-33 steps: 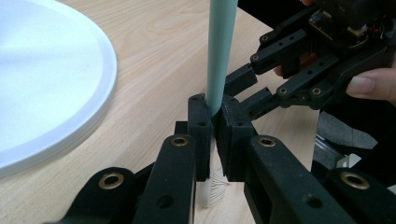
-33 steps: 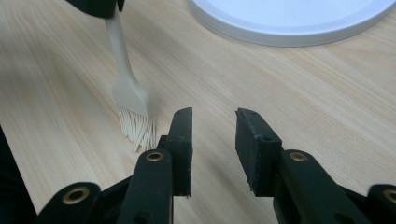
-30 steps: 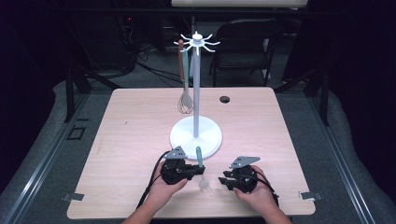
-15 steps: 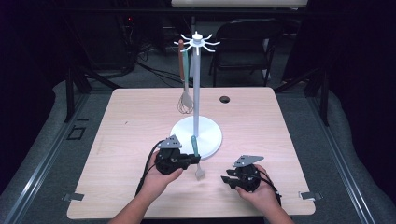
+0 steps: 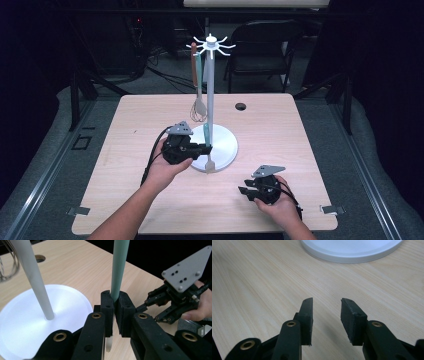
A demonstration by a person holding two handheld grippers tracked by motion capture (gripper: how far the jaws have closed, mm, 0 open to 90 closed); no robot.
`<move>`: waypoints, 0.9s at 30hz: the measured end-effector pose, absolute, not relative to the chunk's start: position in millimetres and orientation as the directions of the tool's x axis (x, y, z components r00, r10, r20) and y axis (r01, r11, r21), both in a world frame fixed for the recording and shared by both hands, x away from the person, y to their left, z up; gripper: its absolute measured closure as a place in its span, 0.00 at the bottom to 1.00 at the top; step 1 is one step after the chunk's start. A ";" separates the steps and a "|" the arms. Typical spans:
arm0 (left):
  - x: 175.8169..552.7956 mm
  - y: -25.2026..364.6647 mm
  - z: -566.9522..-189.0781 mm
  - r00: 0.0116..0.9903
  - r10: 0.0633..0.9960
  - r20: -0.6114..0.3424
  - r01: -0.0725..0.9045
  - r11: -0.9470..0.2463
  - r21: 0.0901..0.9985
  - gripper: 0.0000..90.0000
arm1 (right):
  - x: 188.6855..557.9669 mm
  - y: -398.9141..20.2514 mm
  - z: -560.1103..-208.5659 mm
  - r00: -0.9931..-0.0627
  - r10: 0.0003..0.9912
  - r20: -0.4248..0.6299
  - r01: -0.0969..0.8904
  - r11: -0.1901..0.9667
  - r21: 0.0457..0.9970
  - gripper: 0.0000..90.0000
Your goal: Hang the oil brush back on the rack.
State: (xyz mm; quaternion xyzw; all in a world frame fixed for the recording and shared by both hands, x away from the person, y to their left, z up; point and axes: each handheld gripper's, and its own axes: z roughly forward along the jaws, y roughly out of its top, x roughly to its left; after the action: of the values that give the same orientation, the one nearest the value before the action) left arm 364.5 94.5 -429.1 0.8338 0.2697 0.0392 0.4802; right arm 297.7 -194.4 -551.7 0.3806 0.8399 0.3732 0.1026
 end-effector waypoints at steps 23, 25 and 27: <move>398.3 89.9 -337.7 0.867 0.473 -0.159 0.365 -0.385 0.848 0.94 | 298.6 -194.7 -553.7 -0.684 0.720 0.119 0.568 0.423 0.706 0.69; 401.6 88.1 -329.8 0.867 0.474 -0.154 0.361 -0.384 0.850 0.94 | 298.8 -194.7 -554.0 -0.683 0.721 0.115 0.568 0.426 0.704 0.69; 404.6 85.7 -322.0 0.868 0.473 -0.151 0.358 -0.385 0.851 0.94 | 298.8 -195.1 -553.8 -0.685 0.720 0.115 0.567 0.427 0.704 0.69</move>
State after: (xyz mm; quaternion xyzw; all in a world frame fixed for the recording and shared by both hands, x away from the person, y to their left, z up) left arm 404.6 85.7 -322.0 0.8301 0.2502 0.0583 0.4949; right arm 298.8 -195.1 -553.8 0.3837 0.8386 0.3730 0.1022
